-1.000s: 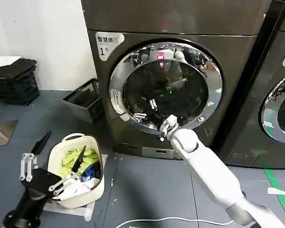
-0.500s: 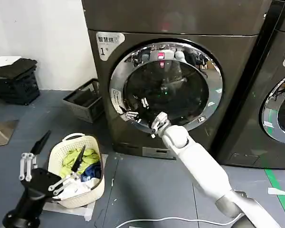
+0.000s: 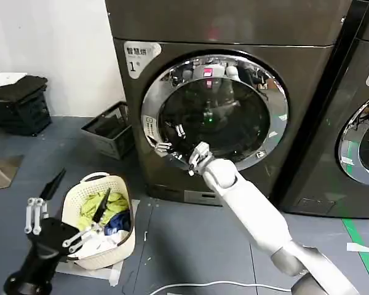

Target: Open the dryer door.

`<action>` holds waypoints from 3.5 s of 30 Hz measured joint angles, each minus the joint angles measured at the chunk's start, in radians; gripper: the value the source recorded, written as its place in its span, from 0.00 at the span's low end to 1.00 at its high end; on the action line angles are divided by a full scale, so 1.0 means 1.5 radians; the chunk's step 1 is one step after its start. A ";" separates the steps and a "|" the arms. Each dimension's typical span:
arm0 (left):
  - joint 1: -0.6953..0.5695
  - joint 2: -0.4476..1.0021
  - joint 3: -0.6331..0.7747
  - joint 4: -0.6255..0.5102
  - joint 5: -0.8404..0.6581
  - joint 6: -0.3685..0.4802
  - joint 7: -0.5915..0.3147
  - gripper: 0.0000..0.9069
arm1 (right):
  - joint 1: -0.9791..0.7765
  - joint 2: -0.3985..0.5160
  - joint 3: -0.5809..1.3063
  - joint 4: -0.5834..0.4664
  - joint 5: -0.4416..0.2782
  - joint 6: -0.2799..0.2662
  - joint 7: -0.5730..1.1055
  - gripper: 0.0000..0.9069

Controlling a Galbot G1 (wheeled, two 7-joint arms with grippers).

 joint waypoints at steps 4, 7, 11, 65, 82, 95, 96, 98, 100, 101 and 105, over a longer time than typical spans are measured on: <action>0.002 0.000 -0.001 -0.004 0.000 0.000 0.000 1.00 | 0.008 0.008 -0.002 -0.008 0.000 0.003 -0.008 1.00; 0.002 0.000 -0.001 -0.004 0.000 0.000 0.000 1.00 | 0.013 0.012 -0.005 -0.013 0.000 0.007 -0.019 1.00; 0.002 0.000 -0.001 -0.004 0.000 0.000 0.000 1.00 | 0.021 0.016 -0.010 -0.020 0.002 0.019 -0.043 1.00; -0.120 0.147 -0.037 0.112 -0.077 0.084 0.038 1.00 | -0.101 -0.255 0.004 0.275 0.295 0.138 -0.515 1.00; -0.229 0.225 0.048 0.186 -0.073 0.103 0.043 1.00 | -0.189 -0.344 0.110 0.362 0.310 0.123 -0.645 1.00; -0.355 0.287 0.144 0.286 -0.110 0.106 0.083 1.00 | -0.340 -0.425 0.284 0.383 0.280 0.142 -0.624 1.00; -0.366 0.293 0.154 0.293 -0.114 0.105 0.089 1.00 | -0.355 -0.431 0.298 0.384 0.280 0.144 -0.622 1.00; -0.387 0.303 0.175 0.306 -0.115 0.102 0.096 1.00 | -0.390 -0.444 0.333 0.389 0.280 0.147 -0.616 1.00; -0.413 0.313 0.200 0.321 -0.114 0.099 0.103 1.00 | -0.428 -0.455 0.372 0.395 0.281 0.148 -0.611 1.00; -0.424 0.317 0.213 0.326 -0.114 0.099 0.105 1.00 | -0.450 -0.459 0.394 0.398 0.282 0.148 -0.609 1.00; -0.469 0.324 0.274 0.351 -0.113 0.095 0.110 1.00 | -0.540 -0.460 0.487 0.419 0.281 0.156 -0.594 1.00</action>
